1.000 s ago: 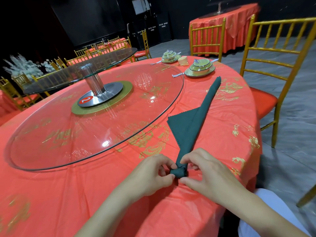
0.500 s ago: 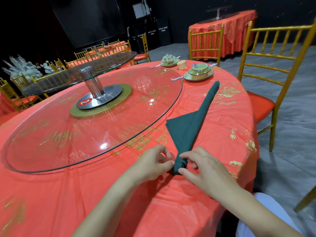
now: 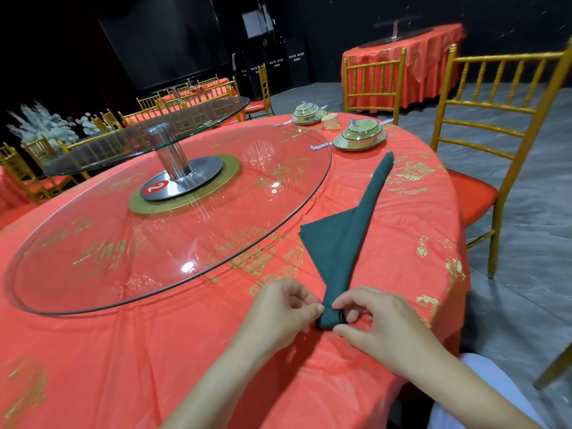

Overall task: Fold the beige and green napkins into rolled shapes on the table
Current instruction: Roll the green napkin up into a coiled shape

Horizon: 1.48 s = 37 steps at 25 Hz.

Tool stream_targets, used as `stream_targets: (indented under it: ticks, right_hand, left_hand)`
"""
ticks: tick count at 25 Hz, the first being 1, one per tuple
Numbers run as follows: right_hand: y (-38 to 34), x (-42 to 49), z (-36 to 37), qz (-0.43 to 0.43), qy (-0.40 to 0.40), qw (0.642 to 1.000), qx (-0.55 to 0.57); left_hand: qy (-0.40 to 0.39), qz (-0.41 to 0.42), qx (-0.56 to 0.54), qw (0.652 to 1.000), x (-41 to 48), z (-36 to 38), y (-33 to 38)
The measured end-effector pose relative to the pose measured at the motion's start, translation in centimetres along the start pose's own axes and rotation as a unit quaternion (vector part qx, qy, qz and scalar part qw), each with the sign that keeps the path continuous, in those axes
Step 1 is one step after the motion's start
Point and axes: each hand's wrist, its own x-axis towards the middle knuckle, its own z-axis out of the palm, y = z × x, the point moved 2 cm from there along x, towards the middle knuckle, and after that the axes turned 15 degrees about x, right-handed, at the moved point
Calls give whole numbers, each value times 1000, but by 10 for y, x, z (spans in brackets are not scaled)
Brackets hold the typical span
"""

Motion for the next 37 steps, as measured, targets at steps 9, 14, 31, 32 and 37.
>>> stream_targets:
  ticks: [9,14,31,32,37]
  right_hand:
    - [-5,-22,-22,33,-52,998,31]
    - [-5,-13,-24,51,-38,998,5]
    - [-2,8,-28,66,-38,996,-51]
    - [-1,12,-30,84,-44,995,-40]
    - [9,21,-32,132,-65,989,22]
  left_hand:
    - [-105,-11,-47,993,-8,12,18]
    - [-112,26,-27,993,-11,5,15]
    - [-78,44,3,996,18,3,23]
    - [-84,54,-41,994,17,4,21]
    - [-130,67,-68,987,21,7,12]
